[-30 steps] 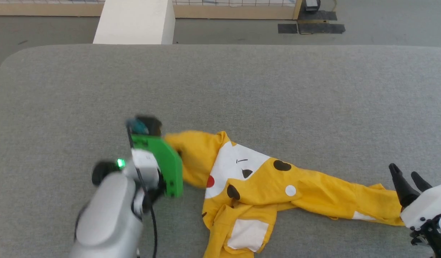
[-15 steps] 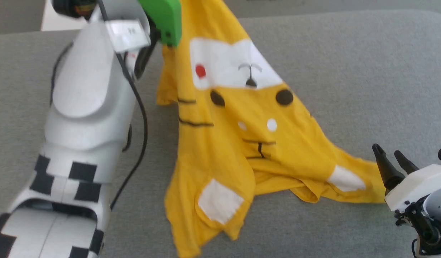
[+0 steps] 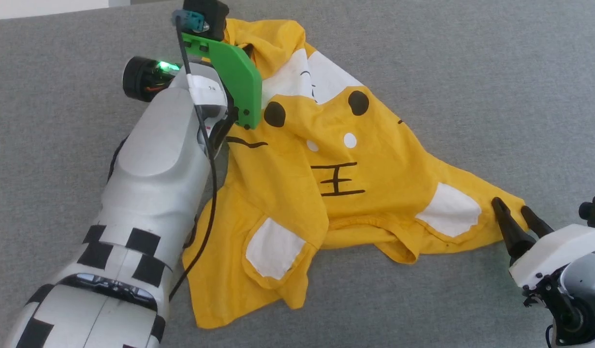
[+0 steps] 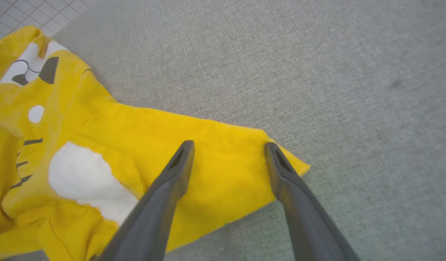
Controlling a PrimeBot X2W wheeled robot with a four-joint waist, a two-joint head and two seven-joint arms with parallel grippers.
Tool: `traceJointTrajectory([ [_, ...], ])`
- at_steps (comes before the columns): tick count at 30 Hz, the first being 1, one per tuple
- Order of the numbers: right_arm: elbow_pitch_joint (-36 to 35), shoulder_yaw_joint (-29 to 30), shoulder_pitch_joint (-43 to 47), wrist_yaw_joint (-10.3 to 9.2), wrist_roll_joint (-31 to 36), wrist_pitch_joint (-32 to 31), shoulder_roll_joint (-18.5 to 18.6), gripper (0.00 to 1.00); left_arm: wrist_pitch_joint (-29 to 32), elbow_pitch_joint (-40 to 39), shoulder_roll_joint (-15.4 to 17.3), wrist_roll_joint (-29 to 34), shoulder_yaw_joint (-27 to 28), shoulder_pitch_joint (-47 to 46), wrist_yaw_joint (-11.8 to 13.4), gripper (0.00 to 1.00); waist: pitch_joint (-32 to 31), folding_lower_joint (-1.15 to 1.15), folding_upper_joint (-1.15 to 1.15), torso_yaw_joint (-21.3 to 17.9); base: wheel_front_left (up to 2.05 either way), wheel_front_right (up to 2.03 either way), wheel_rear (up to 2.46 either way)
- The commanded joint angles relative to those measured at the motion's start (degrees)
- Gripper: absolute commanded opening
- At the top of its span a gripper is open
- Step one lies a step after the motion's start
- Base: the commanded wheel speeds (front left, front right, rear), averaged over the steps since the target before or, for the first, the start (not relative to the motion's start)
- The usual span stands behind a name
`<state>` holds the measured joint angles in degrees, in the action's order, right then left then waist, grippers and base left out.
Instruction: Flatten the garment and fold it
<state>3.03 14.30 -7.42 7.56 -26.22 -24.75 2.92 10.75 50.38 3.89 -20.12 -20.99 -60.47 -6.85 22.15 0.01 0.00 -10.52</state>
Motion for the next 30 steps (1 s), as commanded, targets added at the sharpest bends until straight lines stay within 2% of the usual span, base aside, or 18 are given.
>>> traceJointTrajectory([
  [1,0.1,-0.2,-0.8,-0.08,0.1,0.1,0.0,1.0,-1.3,0.3,-0.2,-0.8,0.2,-0.6,-0.2,1.0,-0.9,-0.01,0.0,1.4,0.0,0.0,0.0],
  [9,-0.5,0.3,0.2,-0.08,1.5,-0.7,0.0,1.0,-12.8,-2.6,-0.7,-7.7,3.2,-0.4,-0.5,1.0,-6.5,-0.01,0.0,7.1,0.0,0.0,0.0],
  [15,-1.1,1.0,2.5,-0.08,1.9,-1.8,0.0,1.0,-17.8,-6.5,1.0,-10.2,5.3,8.7,-0.2,1.0,-11.7,-0.01,0.0,11.4,0.0,0.0,0.0],
  [18,-1.5,1.3,3.6,-0.08,1.9,-2.4,0.0,1.0,-18.3,-9.7,2.0,-11.5,6.7,15.9,1.4,1.0,-13.5,-0.01,0.0,12.5,0.0,0.0,0.0],
  [25,-2.4,1.7,5.1,-0.08,1.8,-3.3,0.0,1.0,-12.8,-21.2,2.7,-14.5,8.1,32.6,6.9,1.0,-15.4,-0.01,0.0,13.5,0.0,0.0,0.0],
  [27,-2.6,1.9,5.4,-0.08,1.7,-3.5,0.0,1.0,-8.4,-25.2,2.7,-15.0,7.3,36.9,8.9,1.0,-15.7,-0.01,0.0,13.5,0.0,0.0,0.0],
  [30,-2.7,2.1,5.8,-0.08,1.7,-3.6,0.0,1.0,2.3,-31.8,2.8,-15.6,4.0,42.7,11.6,1.0,-16.1,-0.01,0.0,13.5,0.0,0.0,0.0],
])
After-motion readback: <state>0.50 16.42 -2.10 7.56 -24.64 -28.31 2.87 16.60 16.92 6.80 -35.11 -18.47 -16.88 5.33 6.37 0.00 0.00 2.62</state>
